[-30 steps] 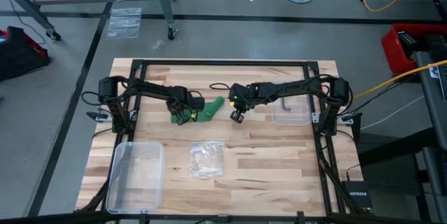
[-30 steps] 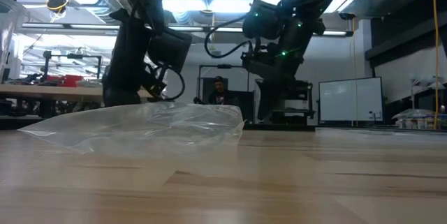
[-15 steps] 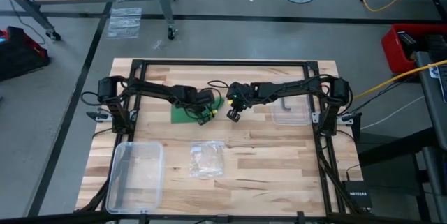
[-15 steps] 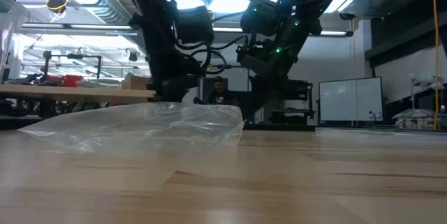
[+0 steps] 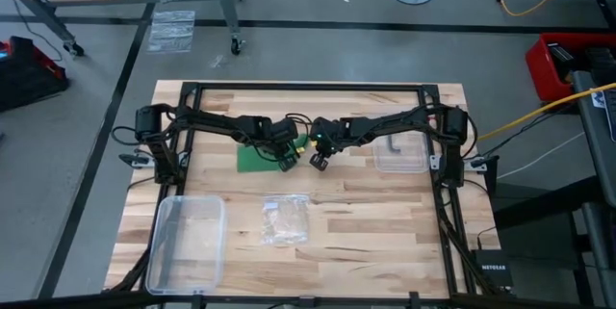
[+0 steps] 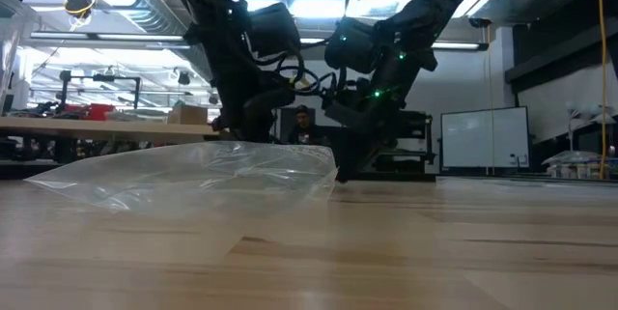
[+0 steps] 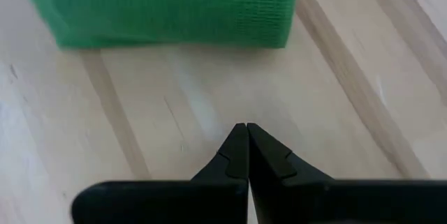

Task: Roll bandage
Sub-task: Roll the bandage

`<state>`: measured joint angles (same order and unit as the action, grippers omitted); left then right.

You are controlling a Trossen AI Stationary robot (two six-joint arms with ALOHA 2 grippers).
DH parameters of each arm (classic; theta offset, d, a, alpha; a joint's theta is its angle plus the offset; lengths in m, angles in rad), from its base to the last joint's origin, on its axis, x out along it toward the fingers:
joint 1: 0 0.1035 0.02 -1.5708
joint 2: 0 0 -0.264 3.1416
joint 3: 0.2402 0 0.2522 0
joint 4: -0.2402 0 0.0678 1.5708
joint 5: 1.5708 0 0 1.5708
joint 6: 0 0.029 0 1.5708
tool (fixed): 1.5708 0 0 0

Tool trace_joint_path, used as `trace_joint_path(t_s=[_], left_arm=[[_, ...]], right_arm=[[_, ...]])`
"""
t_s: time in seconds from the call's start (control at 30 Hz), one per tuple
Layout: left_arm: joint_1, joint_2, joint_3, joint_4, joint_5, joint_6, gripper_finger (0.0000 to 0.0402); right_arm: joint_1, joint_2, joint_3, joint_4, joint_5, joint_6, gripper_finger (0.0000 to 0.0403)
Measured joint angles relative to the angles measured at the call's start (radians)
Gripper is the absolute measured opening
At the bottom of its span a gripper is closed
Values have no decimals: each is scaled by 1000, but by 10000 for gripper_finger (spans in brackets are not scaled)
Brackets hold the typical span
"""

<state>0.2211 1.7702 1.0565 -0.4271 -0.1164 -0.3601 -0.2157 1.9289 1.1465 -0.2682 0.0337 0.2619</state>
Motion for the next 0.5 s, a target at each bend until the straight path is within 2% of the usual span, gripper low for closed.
trace_joint_path(t_s=[0.13,0.27,0.5], left_arm=[[-16,0,0,12,43,-31,0],[-37,0,0,56,61,-36,0],[-40,1,0,135,64,-32,0]], right_arm=[[0,0,0,53,-2,1,0],[0,0,0,99,-47,3,0],[0,0,0,70,-53,3,0]])
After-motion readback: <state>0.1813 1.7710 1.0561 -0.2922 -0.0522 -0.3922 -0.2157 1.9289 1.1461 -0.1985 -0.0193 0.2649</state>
